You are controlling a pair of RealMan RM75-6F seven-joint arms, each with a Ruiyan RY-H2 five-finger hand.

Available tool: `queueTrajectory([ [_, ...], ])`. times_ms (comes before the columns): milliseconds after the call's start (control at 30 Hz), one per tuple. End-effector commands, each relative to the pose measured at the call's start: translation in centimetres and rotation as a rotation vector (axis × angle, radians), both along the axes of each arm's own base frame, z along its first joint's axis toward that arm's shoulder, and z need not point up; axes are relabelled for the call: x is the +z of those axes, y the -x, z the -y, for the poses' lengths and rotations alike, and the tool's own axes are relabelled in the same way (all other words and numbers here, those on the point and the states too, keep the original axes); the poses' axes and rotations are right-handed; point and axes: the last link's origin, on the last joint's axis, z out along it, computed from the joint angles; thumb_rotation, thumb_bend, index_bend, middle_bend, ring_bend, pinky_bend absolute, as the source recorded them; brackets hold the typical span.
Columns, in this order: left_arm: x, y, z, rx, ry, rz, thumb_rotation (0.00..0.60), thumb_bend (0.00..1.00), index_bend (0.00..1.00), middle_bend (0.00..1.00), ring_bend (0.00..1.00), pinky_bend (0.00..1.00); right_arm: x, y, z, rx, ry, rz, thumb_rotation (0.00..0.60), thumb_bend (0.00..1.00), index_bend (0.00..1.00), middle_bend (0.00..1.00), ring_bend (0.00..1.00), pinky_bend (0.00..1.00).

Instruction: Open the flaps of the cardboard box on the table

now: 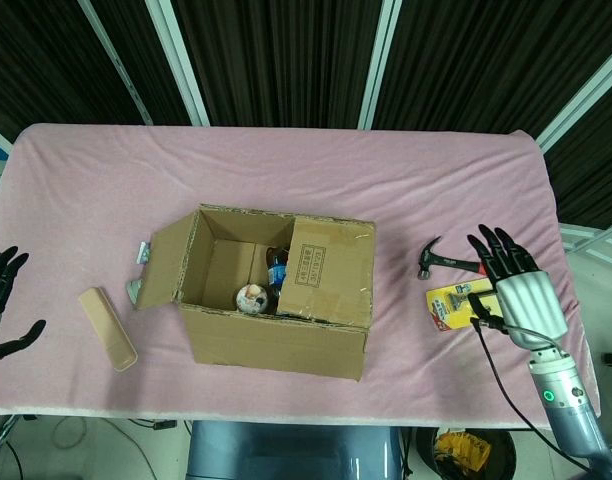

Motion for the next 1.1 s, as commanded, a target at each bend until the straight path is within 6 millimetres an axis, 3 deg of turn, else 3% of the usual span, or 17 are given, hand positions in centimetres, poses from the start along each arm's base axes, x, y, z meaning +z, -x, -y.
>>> queueTrajectory([
  [33, -0.6, 0.5, 0.5, -0.013, 0.005, 0.063, 0.600, 0.22, 0.02, 0.01, 0.00, 0.04, 0.8, -4.9, 2.3, 0.140, -0.063, -0.108, 0.600, 0.45, 0.00, 0.00, 0.00, 0.21],
  [167, -1.0, 0.9, 0.5, -0.021, 0.020, 0.085, 0.600, 0.22, 0.02, 0.02, 0.00, 0.04, 0.8, -9.3, 4.0, 0.237, -0.113, -0.167, 0.600, 0.63, 0.00, 0.00, 0.00, 0.21],
  [300, -1.2, 1.1, 0.4, -0.021, 0.031, 0.100, 0.600, 0.21, 0.02, 0.02, 0.00, 0.04, -0.1, -13.5, 5.7, 0.318, -0.161, -0.182, 0.600, 0.74, 0.03, 0.03, 0.01, 0.22],
  [467, -1.2, 1.1, 0.3, -0.026, 0.029, 0.112, 0.600, 0.22, 0.02, 0.02, 0.00, 0.04, -2.0, -17.5, 7.2, 0.388, -0.234, -0.184, 0.600, 0.90, 0.19, 0.19, 0.13, 0.28],
  [533, -1.3, 1.2, 0.3, -0.025, 0.032, 0.110, 0.600, 0.22, 0.02, 0.02, 0.00, 0.04, -2.9, -18.5, 7.5, 0.409, -0.255, -0.188, 0.600, 0.89, 0.21, 0.20, 0.14, 0.28],
  [667, -1.4, 1.3, 0.1, -0.026, 0.040, 0.108, 0.600, 0.22, 0.02, 0.02, 0.00, 0.04, -5.4, -20.6, 8.1, 0.438, -0.326, -0.194, 0.600, 0.69, 0.21, 0.20, 0.14, 0.28],
  [733, -1.4, 1.3, 0.0, -0.029, 0.040, 0.102, 0.600, 0.22, 0.02, 0.02, 0.00, 0.04, -6.7, -21.4, 8.3, 0.459, -0.349, -0.229, 0.600, 0.66, 0.21, 0.20, 0.14, 0.28],
  [1100, -1.5, 1.5, -0.4, -0.031, 0.056, 0.109, 0.600, 0.22, 0.02, 0.04, 0.00, 0.04, -11.8, -23.7, 9.5, 0.524, -0.418, -0.434, 0.600, 0.65, 0.26, 0.23, 0.16, 0.28],
])
